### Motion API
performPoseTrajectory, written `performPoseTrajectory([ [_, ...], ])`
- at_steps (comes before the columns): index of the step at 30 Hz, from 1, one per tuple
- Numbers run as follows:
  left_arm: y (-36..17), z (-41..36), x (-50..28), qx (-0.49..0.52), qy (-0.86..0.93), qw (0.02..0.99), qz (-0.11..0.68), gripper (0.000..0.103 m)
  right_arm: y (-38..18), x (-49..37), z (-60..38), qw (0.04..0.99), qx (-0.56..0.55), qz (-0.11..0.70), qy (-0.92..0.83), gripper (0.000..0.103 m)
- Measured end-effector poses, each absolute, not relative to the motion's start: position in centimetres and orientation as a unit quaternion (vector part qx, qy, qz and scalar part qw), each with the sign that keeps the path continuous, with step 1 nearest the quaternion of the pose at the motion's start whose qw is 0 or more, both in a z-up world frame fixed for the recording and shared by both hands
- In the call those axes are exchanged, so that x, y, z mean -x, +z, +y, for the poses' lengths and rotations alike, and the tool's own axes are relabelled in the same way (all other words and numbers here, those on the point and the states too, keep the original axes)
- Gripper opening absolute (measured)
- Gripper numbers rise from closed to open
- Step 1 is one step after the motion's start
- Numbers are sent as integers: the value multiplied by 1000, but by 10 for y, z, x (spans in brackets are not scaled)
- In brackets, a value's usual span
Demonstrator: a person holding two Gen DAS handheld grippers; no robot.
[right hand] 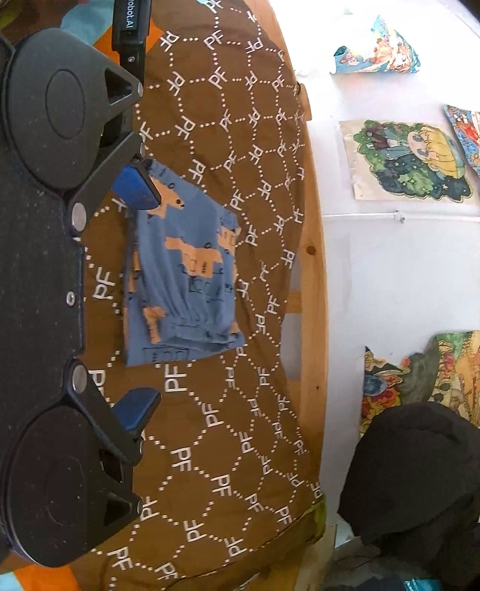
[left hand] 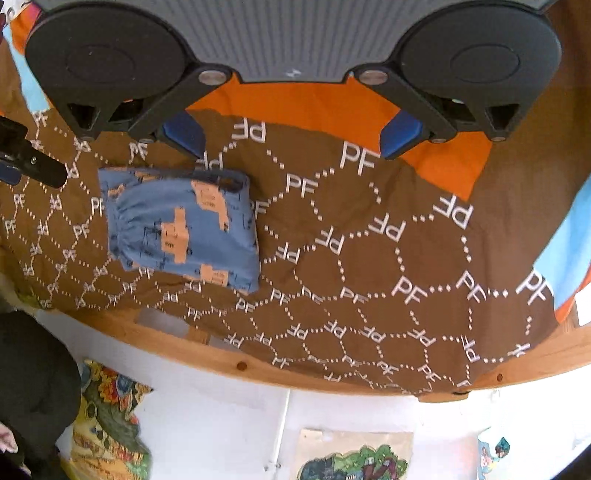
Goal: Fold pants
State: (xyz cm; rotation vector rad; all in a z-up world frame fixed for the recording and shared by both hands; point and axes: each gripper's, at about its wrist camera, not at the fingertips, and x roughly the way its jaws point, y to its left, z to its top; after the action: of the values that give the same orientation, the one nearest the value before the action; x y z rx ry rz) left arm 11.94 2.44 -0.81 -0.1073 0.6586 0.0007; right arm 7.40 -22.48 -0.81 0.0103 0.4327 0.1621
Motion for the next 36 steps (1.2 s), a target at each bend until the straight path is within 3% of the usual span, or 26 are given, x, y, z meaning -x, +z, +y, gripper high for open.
performPoseTrajectory([
  [36, -20, 17, -121, 25, -1, 942, 335, 103, -24, -75, -224, 969, -12, 231, 87, 102],
])
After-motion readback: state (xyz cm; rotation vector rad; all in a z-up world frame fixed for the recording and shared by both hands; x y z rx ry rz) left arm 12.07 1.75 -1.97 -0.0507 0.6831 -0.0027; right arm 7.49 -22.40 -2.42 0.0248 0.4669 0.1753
